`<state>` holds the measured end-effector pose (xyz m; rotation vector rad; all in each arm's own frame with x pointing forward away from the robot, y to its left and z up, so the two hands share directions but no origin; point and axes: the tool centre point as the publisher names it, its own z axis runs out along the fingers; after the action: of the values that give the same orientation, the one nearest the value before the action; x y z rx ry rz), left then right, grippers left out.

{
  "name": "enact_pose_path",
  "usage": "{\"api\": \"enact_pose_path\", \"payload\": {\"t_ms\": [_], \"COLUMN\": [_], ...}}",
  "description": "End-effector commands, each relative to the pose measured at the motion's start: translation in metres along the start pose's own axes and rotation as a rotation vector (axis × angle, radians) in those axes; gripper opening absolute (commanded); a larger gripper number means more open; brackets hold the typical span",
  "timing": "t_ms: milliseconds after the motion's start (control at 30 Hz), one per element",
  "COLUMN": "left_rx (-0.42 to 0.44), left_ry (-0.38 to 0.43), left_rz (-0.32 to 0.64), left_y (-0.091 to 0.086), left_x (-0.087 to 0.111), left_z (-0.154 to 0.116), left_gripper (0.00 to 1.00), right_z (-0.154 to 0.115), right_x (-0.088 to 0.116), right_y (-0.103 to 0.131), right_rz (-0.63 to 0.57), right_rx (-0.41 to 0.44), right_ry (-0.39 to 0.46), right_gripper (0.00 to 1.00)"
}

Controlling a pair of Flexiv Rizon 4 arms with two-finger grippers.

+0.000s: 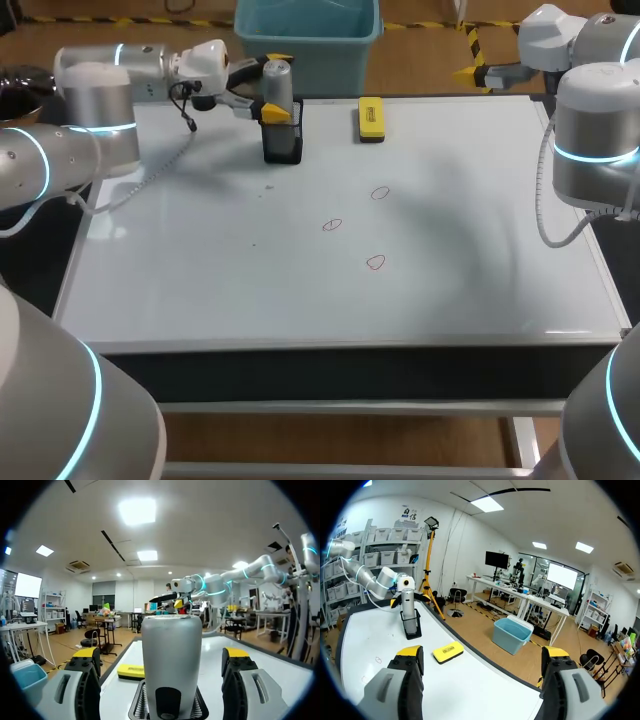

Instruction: Pick up the inspection probe, press it on each red-marked spot on the whiteboard one by one, put down the probe, pick up the eraser, and wipe off all the red marks.

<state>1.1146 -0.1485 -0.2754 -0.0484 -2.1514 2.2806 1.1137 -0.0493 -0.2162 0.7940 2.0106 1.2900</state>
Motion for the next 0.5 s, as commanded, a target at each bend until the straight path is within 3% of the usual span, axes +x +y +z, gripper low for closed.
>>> {"api": "enact_pose_path", "payload": {"t_ms": [33,67,133,233,300,400,433,467,500], "left_rx": [-0.003,-0.004,-0.004,-0.003,-0.003,-0.002,-0.001,-0.002,-0.002], "left_ry": [0.005,0.007,0.01,0.013,0.013,0.013,0.013,0.014,0.014], "left_rz": [0.0,-0.001,-0.003,-0.008,-0.011,-0.012,-0.012,-0.012,-0.011], "left_y": [-0.0011,-0.0012,-0.0011,0.0003,0.0009,0.0007,0.0005,0.0002,-0.0001], "left_x": [-0.0009,-0.0008,-0.0007,-0.0007,-0.0011,-0.0014,-0.0013,-0.001,-0.0007], "left_z": [-0.0005,-0.0005,-0.0005,0.0004,0.0006,0.0018,0.0022,0.0027,0.003], "left_gripper": [0.99,0.89,0.78,0.68,0.49,0.3,0.19,0.01,0.0], "right_z": [0.0,0.0,0.0,0.0,0.0,0.0,0.0,0.0,0.0], "right_x": [-0.0004,-0.0004,-0.0004,-0.0004,-0.0004,-0.0004,-0.0004,-0.0004,-0.0004], "right_y": [0.0,0.0,0.0,0.0,0.0,0.0,0.0,0.0,0.0], "right_rz": [0.0,0.0,0.0,0.0,0.0,0.0,0.0,0.0,0.0], "right_rx": [0.001,0.001,0.001,0.001,0.001,0.001,0.001,0.001,0.001], "right_ry": [0.001,0.001,0.001,0.001,0.001,0.001,0.001,0.001,0.001], "right_gripper": [1.0,1.0,1.0,1.0,1.0,1.0,1.0,1.0,1.0]}}
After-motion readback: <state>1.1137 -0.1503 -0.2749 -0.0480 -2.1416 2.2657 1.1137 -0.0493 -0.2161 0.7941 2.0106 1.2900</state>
